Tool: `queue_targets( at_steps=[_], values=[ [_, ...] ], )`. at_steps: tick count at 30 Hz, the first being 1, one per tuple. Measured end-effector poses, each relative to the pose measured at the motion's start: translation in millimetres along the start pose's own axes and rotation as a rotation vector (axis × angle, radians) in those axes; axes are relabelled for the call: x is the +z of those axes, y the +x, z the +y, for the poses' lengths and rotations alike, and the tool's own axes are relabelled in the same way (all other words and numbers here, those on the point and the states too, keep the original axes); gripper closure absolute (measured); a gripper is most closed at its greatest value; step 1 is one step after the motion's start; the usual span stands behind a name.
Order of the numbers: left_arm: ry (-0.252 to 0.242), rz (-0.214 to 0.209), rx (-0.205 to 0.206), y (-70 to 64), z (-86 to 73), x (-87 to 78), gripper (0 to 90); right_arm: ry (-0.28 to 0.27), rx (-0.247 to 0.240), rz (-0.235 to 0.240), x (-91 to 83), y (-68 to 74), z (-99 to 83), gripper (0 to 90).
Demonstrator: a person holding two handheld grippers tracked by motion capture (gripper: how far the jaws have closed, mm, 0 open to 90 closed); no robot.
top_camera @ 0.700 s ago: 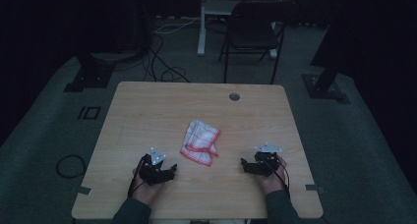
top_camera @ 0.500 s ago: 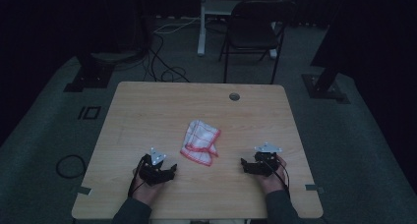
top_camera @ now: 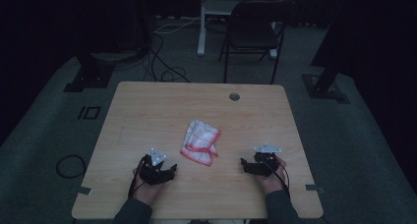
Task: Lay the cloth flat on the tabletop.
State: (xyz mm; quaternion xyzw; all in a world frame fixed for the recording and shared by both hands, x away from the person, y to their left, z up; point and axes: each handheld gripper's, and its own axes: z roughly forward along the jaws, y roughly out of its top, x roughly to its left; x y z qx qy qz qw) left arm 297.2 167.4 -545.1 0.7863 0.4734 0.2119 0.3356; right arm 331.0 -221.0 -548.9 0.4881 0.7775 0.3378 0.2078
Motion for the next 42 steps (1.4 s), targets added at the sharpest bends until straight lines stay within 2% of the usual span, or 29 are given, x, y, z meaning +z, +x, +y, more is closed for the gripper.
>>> queue_targets(
  at_steps=[7, 12, 19, 23, 26, 29, 42],
  values=[
    [0.002, -0.010, 0.009, 0.6, -0.2, -0.3, 30.6, 0.009, -0.004, 0.002, -1.1, 0.0, 0.2, 19.8],
    [0.005, -0.016, 0.014, 1.0, 0.1, -1.0, 32.1, 0.014, 0.003, -0.002, -3.6, -0.7, 0.5, 27.8],
    [0.011, -0.030, 0.028, -0.4, 1.5, -1.9, 39.4, 0.022, 0.002, -0.003, -5.9, -0.1, 3.0, 42.6],
    [0.011, -0.024, 0.025, -1.9, 1.7, -2.6, 44.2, 0.015, 0.008, 0.036, -7.5, 2.1, 3.8, 50.5],
    [0.018, -0.024, 0.022, -3.1, 2.8, -2.9, 46.2, -0.004, 0.000, 0.049, -10.3, 4.2, 5.1, 52.8],
    [0.017, -0.040, 0.023, -5.2, 4.6, -4.6, 48.6, -0.033, 0.001, 0.072, -15.9, 8.2, 8.6, 55.5],
    [-0.019, -0.076, 0.046, -13.2, 15.0, -10.9, 51.4, -0.060, -0.046, 0.102, -19.4, 23.1, 20.6, 64.9]
  ],
)
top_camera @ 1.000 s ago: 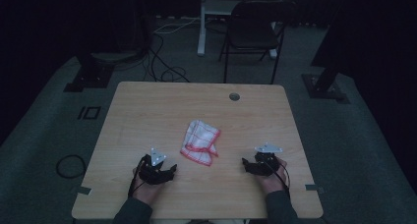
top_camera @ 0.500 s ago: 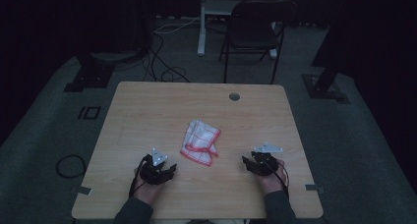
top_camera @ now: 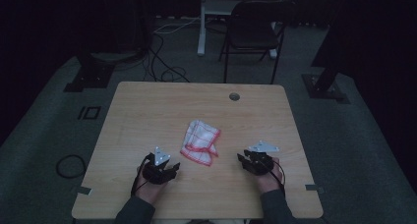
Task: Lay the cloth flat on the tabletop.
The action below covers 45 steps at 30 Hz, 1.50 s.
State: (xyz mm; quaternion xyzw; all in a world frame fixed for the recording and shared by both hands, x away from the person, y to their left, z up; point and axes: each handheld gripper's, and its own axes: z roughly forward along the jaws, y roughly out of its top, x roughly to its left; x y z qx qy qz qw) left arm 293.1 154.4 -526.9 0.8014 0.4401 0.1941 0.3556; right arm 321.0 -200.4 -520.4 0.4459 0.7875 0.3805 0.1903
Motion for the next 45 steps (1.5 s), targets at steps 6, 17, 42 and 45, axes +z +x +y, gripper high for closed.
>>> queue_targets(
  at_steps=[6, 17, 42, 45],
  values=[
    [-0.004, -0.027, 0.016, -7.0, 4.4, 2.8, 54.4, -0.004, -0.011, 0.015, 1.7, 4.9, 4.2, 66.4],
    [-0.011, -0.070, 0.018, -15.9, 10.2, 10.7, 57.3, -0.017, -0.031, 0.033, 6.0, 14.4, 13.2, 66.9],
    [-0.002, -0.125, 0.067, -40.8, 27.7, 36.9, 67.9, -0.042, -0.087, 0.075, 21.1, 35.9, 33.0, 74.8],
    [0.003, -0.128, 0.081, -43.8, 29.2, 40.5, 68.2, -0.045, -0.100, 0.086, 24.2, 39.9, 35.6, 74.7]
  ],
)
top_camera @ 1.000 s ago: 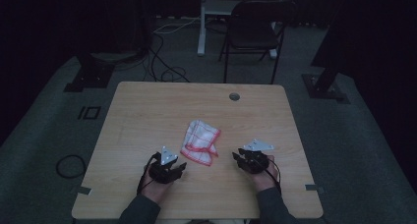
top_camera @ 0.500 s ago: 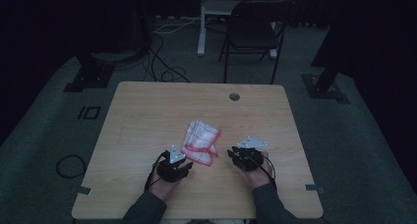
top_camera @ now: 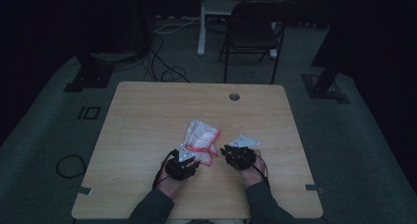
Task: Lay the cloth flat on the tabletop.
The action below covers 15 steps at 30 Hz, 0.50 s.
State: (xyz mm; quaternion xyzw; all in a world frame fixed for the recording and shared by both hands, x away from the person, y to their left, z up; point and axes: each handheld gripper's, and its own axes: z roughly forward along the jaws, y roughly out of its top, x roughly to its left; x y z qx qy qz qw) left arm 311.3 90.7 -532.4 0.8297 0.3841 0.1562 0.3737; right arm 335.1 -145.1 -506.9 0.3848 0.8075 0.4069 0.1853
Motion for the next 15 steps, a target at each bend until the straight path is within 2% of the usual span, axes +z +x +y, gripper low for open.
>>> queue_targets(
  at_steps=[6, 15],
  values=[
    [0.001, -0.011, 0.002, -3.7, 2.2, 5.8, 69.2, -0.007, -0.019, 0.009, 5.3, 4.7, 4.6, 74.7],
    [0.005, -0.020, 0.014, -9.9, 8.8, 17.8, 69.6, -0.016, -0.021, 0.026, 10.4, 6.7, 9.0, 74.5]
  ],
)
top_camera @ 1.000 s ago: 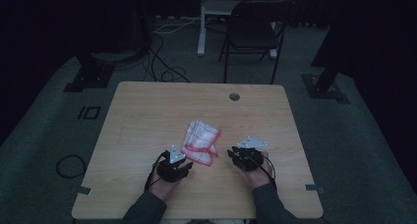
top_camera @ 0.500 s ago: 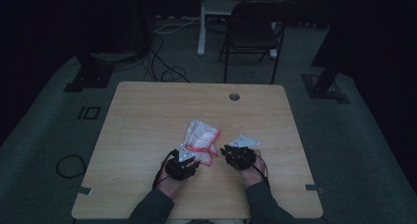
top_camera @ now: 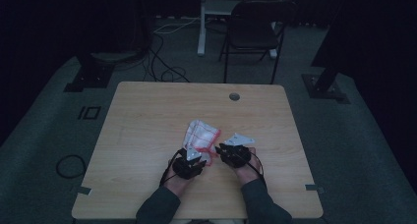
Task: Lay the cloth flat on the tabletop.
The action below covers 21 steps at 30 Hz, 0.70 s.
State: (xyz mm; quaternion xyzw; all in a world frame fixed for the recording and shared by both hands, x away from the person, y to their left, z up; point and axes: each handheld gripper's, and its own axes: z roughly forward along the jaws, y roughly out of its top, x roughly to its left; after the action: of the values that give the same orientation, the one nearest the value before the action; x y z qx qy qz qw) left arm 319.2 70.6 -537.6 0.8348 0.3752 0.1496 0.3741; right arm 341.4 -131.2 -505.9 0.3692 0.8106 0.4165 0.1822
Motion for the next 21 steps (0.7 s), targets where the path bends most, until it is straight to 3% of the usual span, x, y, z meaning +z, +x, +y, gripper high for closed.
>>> queue_targets(
  at_steps=[7, 16, 19, 21],
  values=[
    [0.009, 0.009, -0.002, 1.2, -0.9, 3.7, 70.6, 0.000, 0.005, 0.030, 10.6, 4.5, 2.9, 71.9],
    [0.008, 0.011, 0.004, 1.3, -1.7, 3.7, 70.9, 0.006, -0.042, 0.058, 23.3, 13.6, 11.3, 63.9],
    [0.009, 0.014, 0.005, 1.2, -1.9, 3.3, 71.3, 0.026, -0.060, 0.060, 29.8, 16.2, 15.0, 64.5],
    [0.009, 0.017, 0.004, 1.4, -2.4, 3.0, 72.2, 0.035, -0.066, 0.055, 33.7, 17.2, 17.1, 69.5]
  ],
)
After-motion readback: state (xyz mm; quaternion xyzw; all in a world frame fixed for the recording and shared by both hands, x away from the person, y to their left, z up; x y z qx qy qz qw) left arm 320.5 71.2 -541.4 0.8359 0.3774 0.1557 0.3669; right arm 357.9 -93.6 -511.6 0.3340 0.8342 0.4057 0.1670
